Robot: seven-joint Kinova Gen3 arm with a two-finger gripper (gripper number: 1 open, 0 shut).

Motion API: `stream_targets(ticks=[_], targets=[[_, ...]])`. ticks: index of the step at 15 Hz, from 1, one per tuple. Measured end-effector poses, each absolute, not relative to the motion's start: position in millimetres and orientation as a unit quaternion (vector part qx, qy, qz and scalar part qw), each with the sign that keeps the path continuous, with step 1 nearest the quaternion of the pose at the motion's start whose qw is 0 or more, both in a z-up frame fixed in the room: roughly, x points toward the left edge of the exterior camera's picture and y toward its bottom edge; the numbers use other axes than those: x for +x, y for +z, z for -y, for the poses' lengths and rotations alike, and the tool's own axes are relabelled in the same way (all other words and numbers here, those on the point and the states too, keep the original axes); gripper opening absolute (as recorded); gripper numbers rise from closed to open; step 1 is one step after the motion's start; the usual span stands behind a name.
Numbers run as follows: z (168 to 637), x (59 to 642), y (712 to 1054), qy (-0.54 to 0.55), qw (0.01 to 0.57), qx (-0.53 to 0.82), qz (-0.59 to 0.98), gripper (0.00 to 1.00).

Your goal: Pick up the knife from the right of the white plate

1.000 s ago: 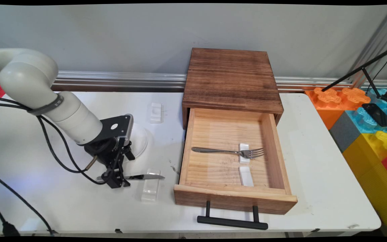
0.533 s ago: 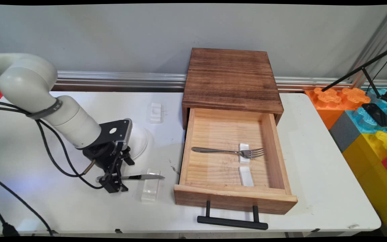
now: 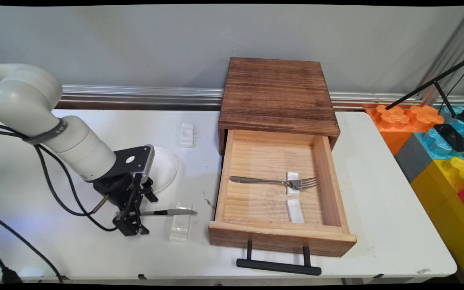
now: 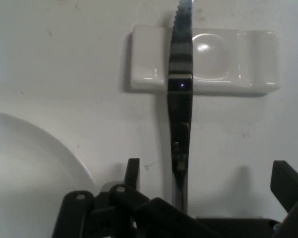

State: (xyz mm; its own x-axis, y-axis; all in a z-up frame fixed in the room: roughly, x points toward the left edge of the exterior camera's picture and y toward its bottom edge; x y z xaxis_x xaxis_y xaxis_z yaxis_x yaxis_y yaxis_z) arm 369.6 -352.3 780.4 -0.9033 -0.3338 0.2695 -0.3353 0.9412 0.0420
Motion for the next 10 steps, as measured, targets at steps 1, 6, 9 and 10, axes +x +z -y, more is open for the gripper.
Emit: stream_targets(ticks=[1,6,9,10], targets=[[351.5,369.9,780.4,0.002,0.137,0.171,0.976,1.0],[351.8,368.6,776.1,0.005,0.135,0.173,0.976,1.0],[352.9,366.8,771.9,0.007,0.135,0.176,0.975,1.0],[353.0,366.3,771.1,0.007,0.134,0.176,0.975,1.0]])
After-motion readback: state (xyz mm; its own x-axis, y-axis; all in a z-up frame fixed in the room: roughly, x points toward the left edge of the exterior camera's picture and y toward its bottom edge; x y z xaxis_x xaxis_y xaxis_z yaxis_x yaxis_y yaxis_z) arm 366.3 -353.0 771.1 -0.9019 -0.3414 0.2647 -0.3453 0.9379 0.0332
